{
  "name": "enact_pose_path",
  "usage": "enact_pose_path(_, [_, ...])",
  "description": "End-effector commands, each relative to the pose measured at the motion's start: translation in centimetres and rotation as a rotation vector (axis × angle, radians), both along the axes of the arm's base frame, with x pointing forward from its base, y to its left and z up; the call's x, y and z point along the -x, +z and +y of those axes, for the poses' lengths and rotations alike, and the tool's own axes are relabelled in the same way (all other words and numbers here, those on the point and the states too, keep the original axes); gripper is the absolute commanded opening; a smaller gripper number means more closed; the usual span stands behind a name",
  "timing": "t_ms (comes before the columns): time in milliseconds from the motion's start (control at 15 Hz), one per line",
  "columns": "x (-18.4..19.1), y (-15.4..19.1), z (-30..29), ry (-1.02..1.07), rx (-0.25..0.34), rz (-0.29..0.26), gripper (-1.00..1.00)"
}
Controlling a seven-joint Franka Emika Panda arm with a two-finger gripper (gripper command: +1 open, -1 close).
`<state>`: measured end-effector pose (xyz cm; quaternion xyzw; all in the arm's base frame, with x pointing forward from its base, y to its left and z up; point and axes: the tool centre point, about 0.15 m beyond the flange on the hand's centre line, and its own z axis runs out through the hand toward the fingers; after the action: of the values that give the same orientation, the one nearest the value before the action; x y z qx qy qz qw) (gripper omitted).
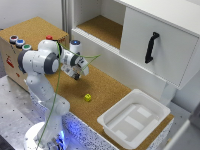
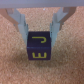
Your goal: Grasp the purple block and rotate it right
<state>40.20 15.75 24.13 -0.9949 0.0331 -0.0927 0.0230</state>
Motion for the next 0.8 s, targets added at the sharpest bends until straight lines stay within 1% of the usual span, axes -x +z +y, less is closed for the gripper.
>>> enact_pose_path(0, [-2.0, 1.8, 0.3, -0.060, 0.083, 0.069, -1.00])
enact_pose_path(67, [-2.0, 1.7, 0.5, -0.066, 0.086, 0.072, -1.00])
enact_pose_path(133, [-2.3, 1.4, 0.7, -0.099, 0.095, 0.086, -1.00])
enact_pose_path(200, [-2.6, 1.3, 0.8, -0.161, 0.072, 0.098, -1.00])
enact_pose_path(333, [-3.5, 1.0, 1.6, -0.279, 0.123, 0.118, -1.00])
enact_pose_path(400, [-4.2, 0.9, 1.8, -0.374, 0.110, 0.132, -1.00])
enact_pose_path(600, [-6.1, 0.6, 2.0, -0.609, 0.031, 0.173, -1.00])
enact_pose_path(733, [-6.5, 0.3, 2.3, -0.704, 0.017, 0.207, -1.00])
